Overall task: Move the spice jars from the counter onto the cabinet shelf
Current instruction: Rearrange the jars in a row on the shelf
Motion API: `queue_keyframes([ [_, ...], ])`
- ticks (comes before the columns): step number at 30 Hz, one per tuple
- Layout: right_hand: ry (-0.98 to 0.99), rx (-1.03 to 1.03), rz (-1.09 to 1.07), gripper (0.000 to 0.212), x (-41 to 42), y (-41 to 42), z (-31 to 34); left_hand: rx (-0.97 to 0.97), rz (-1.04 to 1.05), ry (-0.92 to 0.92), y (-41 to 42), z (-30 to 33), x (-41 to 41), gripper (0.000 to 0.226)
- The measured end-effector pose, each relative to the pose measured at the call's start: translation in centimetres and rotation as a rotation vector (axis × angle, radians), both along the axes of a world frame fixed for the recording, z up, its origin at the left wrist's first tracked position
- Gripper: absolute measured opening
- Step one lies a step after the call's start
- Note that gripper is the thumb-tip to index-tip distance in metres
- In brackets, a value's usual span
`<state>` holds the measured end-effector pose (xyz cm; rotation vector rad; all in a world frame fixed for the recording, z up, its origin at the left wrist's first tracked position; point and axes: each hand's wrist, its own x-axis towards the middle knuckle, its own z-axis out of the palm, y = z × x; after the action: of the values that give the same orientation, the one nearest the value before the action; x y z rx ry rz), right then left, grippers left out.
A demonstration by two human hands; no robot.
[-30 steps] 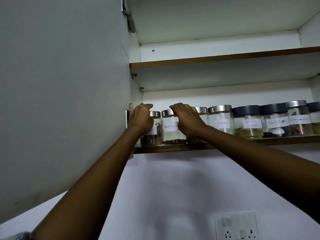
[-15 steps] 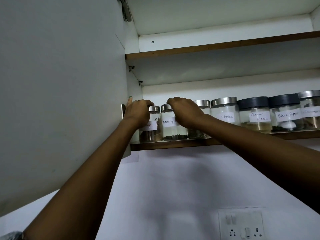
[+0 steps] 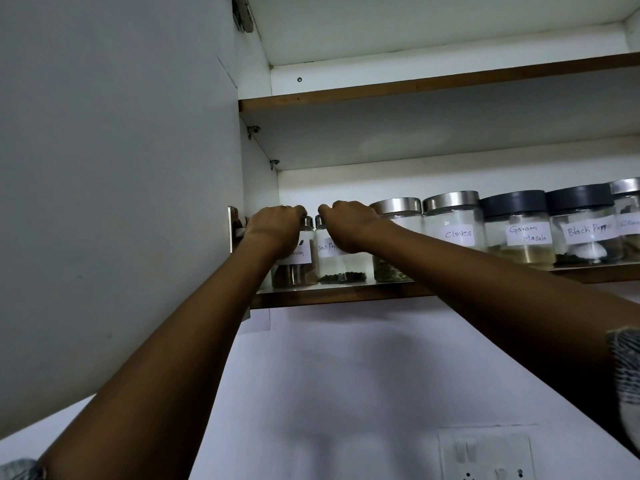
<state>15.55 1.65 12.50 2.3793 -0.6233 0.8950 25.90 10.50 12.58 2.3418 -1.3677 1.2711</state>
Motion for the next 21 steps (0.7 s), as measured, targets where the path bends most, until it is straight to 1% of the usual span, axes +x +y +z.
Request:
queue_keyframes([
  [8, 0.001, 0.055, -0.013, 0.038, 1.9, -1.1, 0.2, 0.047, -0.034, 0.129, -1.8, 0.7, 1.0, 0.046],
  [12, 0.006, 0.062, -0.022, 0.038, 2.5, -1.7, 0.1, 0.037, -0.076, 0.197, -2.9, 1.2, 1.8, 0.050],
  [21, 0.048, 0.060, -0.104, 0.046, 4.7, -3.1, 0.4, 0.033, -0.092, 0.243, -5.1, 1.7, 3.4, 0.047],
])
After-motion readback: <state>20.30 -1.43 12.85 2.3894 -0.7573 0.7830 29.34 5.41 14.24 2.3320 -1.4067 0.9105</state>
